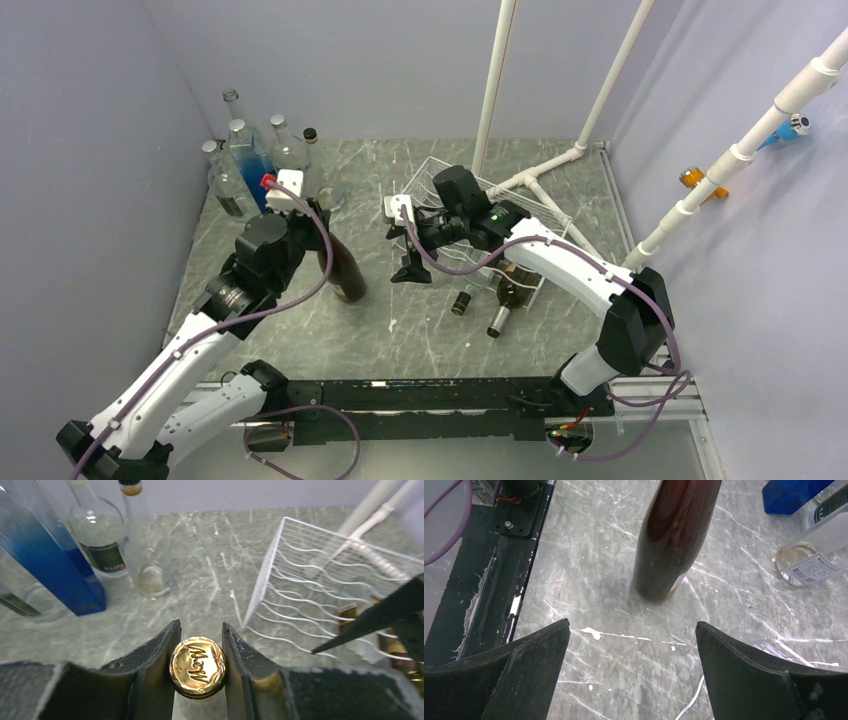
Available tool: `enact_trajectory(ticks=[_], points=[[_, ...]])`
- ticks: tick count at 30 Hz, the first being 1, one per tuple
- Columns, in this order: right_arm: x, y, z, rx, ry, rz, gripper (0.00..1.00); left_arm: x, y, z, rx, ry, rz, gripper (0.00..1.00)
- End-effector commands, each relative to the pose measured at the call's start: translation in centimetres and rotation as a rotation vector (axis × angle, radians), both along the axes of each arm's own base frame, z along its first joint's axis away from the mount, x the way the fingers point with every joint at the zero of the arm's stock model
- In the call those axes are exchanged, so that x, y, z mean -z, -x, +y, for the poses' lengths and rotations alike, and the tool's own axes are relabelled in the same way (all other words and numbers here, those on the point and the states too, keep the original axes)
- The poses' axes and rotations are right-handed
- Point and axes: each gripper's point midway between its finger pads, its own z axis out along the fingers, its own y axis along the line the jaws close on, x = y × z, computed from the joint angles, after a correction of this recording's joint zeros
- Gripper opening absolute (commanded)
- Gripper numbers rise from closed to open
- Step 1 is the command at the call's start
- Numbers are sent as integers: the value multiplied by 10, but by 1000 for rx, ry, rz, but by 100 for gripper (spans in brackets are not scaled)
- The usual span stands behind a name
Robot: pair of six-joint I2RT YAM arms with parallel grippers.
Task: Take the wine bottle off the wine rack
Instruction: Pick up the wine bottle from the wine rack, then place the wine bottle at the center of the board.
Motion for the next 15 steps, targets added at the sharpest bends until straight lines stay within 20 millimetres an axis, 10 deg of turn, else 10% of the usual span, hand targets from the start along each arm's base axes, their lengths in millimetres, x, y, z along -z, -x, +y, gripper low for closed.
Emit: enact_trajectory(ticks=[1,15], points=[[-23,2,0,-28,-76,-45,100,-107,-14,16,-44,11,-307,0],[-13,2,-1,-30,-64,-41,100,-132,-88,54,-90,8,-337,0]])
